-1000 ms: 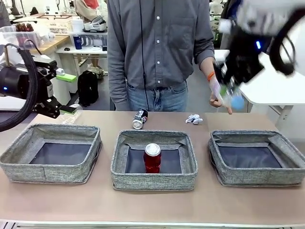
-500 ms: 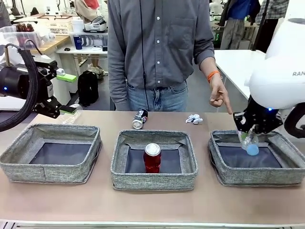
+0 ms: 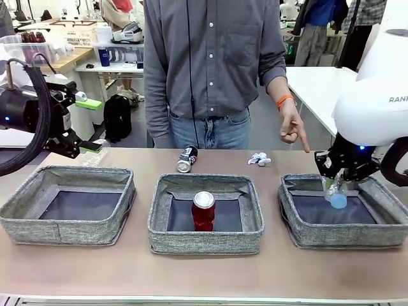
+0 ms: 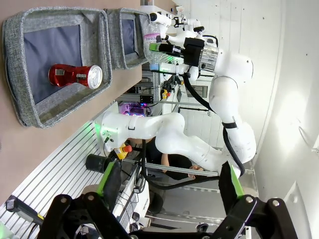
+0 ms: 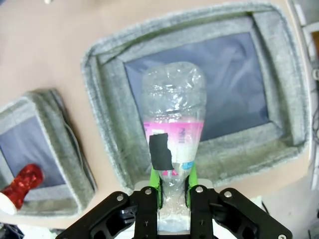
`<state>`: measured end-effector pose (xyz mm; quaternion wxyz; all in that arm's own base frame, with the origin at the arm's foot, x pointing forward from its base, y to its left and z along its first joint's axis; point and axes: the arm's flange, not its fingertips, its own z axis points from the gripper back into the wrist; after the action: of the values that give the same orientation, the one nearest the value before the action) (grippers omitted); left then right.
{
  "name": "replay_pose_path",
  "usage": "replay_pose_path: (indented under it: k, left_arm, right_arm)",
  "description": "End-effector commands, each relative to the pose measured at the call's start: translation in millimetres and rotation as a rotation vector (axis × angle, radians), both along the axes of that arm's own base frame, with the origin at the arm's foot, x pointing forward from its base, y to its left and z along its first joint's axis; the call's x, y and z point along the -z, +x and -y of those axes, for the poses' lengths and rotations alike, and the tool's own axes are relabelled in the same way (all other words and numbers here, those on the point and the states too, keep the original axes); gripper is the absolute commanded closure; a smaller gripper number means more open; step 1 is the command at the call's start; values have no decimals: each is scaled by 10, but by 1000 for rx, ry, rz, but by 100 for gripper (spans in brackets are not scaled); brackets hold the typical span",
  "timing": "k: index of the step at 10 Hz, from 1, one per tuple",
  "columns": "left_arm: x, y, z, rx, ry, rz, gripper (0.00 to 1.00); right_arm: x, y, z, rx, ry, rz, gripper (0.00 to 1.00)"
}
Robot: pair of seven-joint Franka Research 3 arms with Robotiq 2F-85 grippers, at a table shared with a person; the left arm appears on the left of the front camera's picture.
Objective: Sort the waste into the appropriate baskets.
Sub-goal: Place the picked waste into the Fabric basket indicated by the person.
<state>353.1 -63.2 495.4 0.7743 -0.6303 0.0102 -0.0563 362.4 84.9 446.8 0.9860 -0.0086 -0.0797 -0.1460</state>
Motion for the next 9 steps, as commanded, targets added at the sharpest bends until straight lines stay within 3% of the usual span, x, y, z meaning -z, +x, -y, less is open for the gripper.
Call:
replay_pose_path:
  k: [1,2,3,9]
  left_arm:
    - [11,-16,-7,5,-2,17,0]
    - [11,-16,-7,5,-2,17,0]
    - [11,-16,-7,5,-2,17,0]
    - [11,-16,-7,5,-2,17,0]
  right_arm:
    - [-5,50,-8,23,-15,15,57]
    - [-5,45,-13,17,-12,16,23]
    - [-14,45,-18,19,-11,20,1]
    - [-70,69,-14,28,22,46,0]
